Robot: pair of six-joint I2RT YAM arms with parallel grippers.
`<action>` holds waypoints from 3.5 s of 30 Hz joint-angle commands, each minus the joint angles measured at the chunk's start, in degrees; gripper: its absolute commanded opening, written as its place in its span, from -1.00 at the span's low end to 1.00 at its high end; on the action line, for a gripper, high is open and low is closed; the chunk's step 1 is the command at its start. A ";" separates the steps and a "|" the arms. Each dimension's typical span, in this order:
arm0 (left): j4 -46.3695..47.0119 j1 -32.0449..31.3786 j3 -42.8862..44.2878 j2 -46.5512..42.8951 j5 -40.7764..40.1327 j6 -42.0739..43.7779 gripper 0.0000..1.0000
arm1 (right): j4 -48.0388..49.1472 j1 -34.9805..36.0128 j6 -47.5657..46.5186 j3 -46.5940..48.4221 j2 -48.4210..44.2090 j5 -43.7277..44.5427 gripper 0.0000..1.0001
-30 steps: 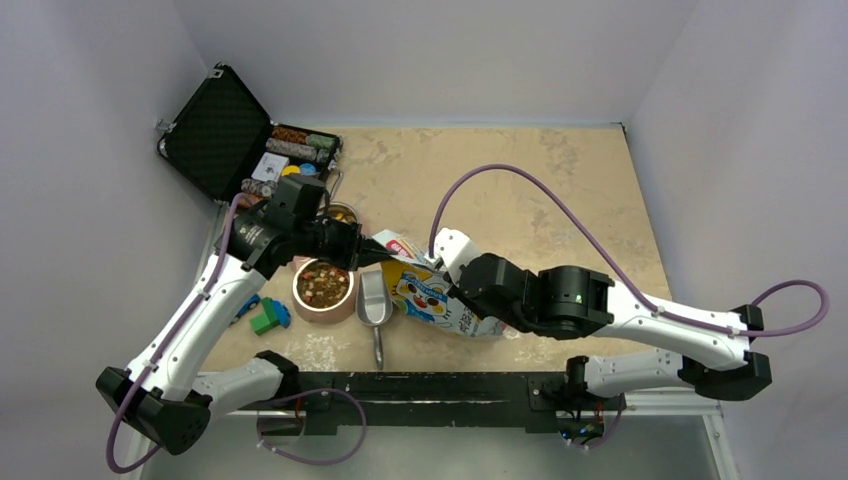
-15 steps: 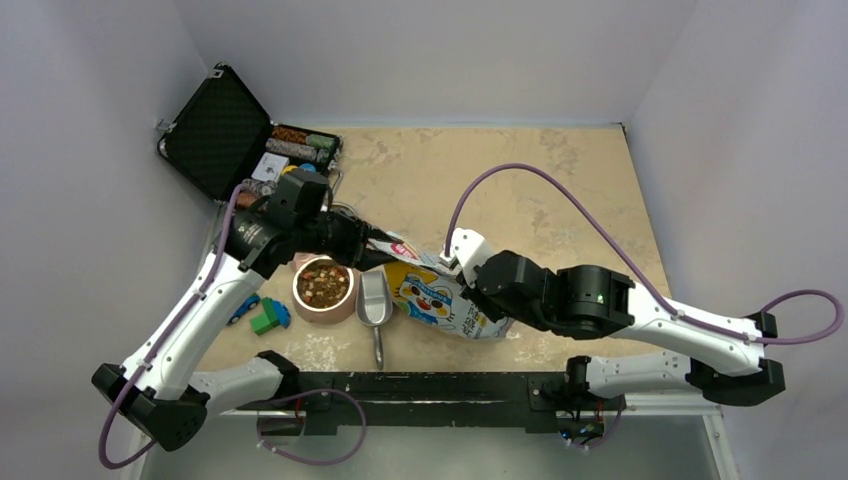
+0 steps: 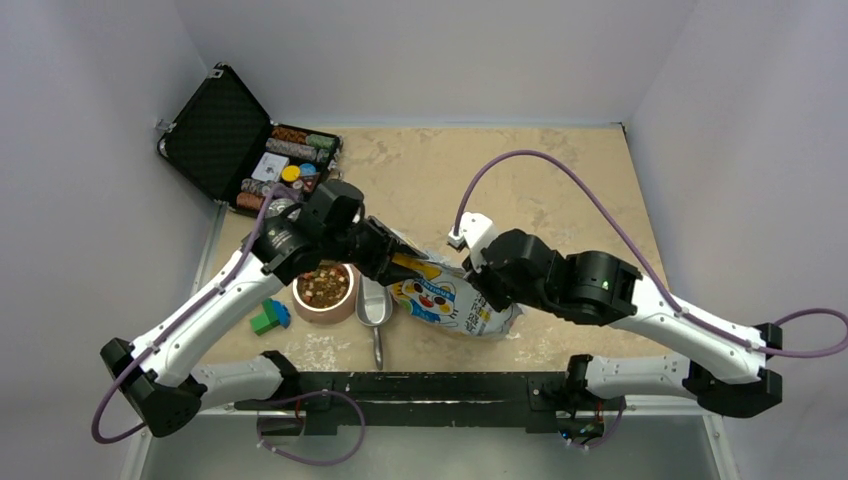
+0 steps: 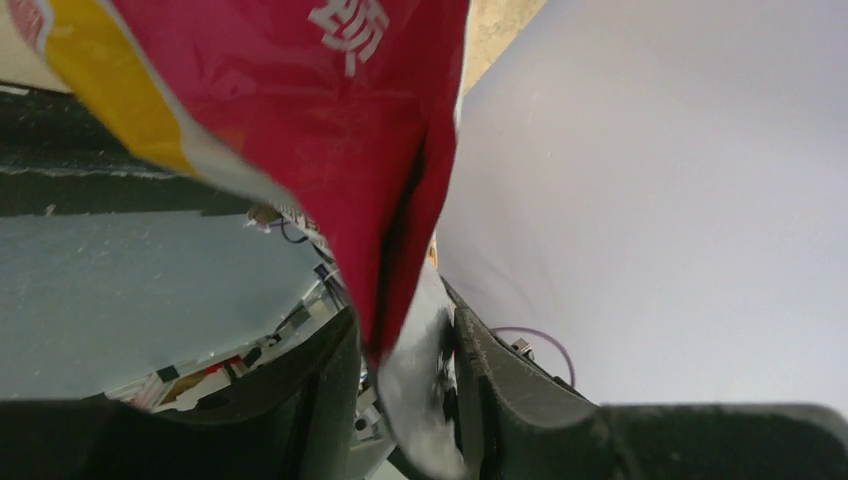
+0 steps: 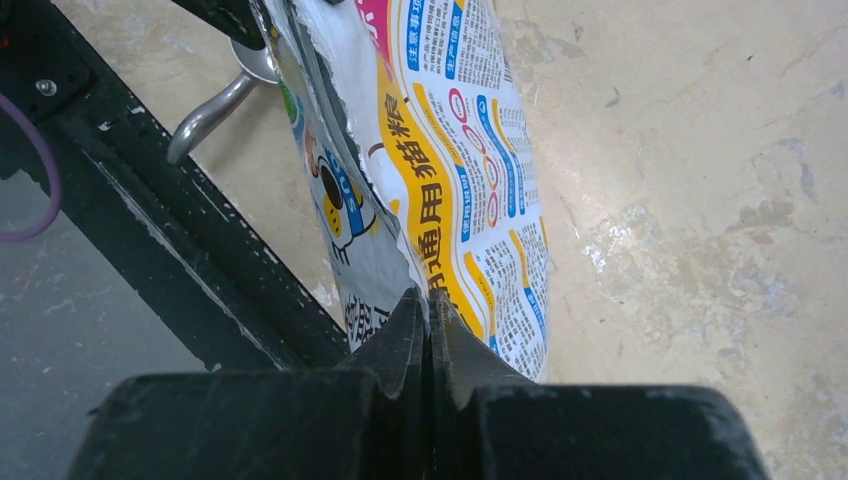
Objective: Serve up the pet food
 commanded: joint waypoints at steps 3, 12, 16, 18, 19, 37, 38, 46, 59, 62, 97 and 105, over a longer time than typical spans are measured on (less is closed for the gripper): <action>2.21 1.69 5.50 5.98 -5.56 4.45 -0.16 | 3.21 -6.43 -5.99 1.89 -4.69 -7.97 -1.00; 4.53 9.87 3.82 3.77 -5.31 5.10 -1.00 | -6.66 -6.50 -7.35 -1.42 -6.82 -6.60 -0.59; 5.04 10.86 5.12 3.71 -3.89 3.22 -1.00 | -9.05 -6.49 -8.02 -3.88 -8.78 -4.05 -0.47; 4.87 10.86 6.17 4.29 -3.23 3.06 -1.00 | -9.44 -6.46 -7.65 -4.28 -9.38 -3.13 -0.52; 4.43 10.89 6.65 4.56 -3.12 3.06 -1.00 | -9.42 -6.49 -7.44 -4.24 -9.66 -2.12 -0.59; -8.84 14.70 14.17 11.35 -9.48 11.98 -1.00 | -11.55 -6.50 -11.29 -2.22 -11.91 -2.86 -1.00; -13.40 15.84 18.21 12.42 -10.89 13.31 -1.00 | -11.57 -6.50 -12.56 -3.33 -12.84 -2.61 -1.00; -45.89 19.28 53.48 30.35 -18.74 25.42 -1.00 | -10.15 -7.77 -13.43 -9.67 -19.59 -7.32 -1.00; -44.74 20.20 54.11 34.10 -19.33 22.36 -1.00 | -5.50 -19.68 -0.25 -2.84 -13.83 -29.45 -1.00; -46.28 20.83 59.16 38.89 -21.10 23.75 -1.00 | -6.92 -20.84 7.25 -6.60 -16.72 -33.49 -1.00; -31.57 14.68 33.28 18.12 -0.70 24.78 0.68 | 1.46 -22.04 16.27 -6.40 -11.61 -43.42 -1.00; -23.51 7.03 22.27 11.45 -1.48 8.48 0.58 | 0.22 -20.84 12.53 -1.57 -8.78 -40.28 -1.00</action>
